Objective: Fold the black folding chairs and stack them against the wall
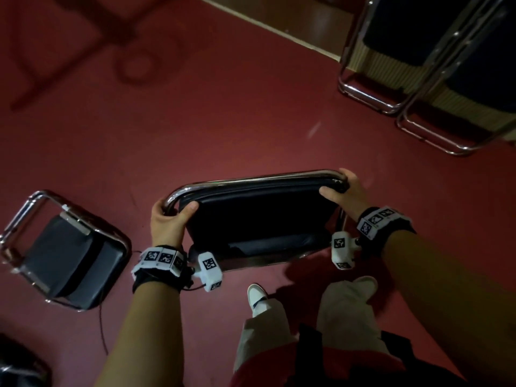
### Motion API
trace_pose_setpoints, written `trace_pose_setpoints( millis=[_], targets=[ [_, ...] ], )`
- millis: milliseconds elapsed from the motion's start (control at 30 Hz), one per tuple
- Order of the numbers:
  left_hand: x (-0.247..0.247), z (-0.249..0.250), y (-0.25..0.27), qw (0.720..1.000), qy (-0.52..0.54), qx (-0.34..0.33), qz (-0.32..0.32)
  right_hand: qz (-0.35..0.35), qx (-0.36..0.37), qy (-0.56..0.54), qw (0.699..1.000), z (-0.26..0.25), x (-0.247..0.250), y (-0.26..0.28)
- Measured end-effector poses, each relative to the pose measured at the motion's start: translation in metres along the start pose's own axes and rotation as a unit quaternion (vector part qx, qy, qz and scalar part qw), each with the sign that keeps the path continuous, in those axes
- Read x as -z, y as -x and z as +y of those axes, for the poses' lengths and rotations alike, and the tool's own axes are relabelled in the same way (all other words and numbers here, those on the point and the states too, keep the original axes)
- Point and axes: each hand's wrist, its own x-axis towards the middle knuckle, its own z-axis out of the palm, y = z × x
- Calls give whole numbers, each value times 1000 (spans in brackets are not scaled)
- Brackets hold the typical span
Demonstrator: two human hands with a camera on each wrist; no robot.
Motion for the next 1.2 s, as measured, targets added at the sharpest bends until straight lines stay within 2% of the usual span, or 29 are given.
trace_pose_setpoints(
  millis=[100,233,367,600,800,900,967,1067,1200],
  targets=[
    [-47,23,19,998,-57,-27,-16,-15,-7,-9,1000,28,52,3],
    [-122,48,50,993,-100,-54,-42,7,-56,-58,997,90,129,7],
    [-201,71,90,985,-130,-75,-87,75,-88,-106,988,122,207,25],
    [-352,110,185,971,-69,-116,-197,217,-84,-159,959,157,377,72],
    [-484,164,256,924,-86,-175,-329,362,-41,-171,915,178,502,132],
    [-550,190,292,894,-85,-204,-389,441,-65,-170,879,187,552,165],
    [-594,206,314,876,-84,-218,-422,466,-78,-188,861,198,582,178],
    [-670,226,349,848,-88,-232,-469,527,-95,-191,823,218,628,187],
    [-771,243,378,824,-101,-228,-508,583,-102,-205,779,237,683,177]
  ],
)
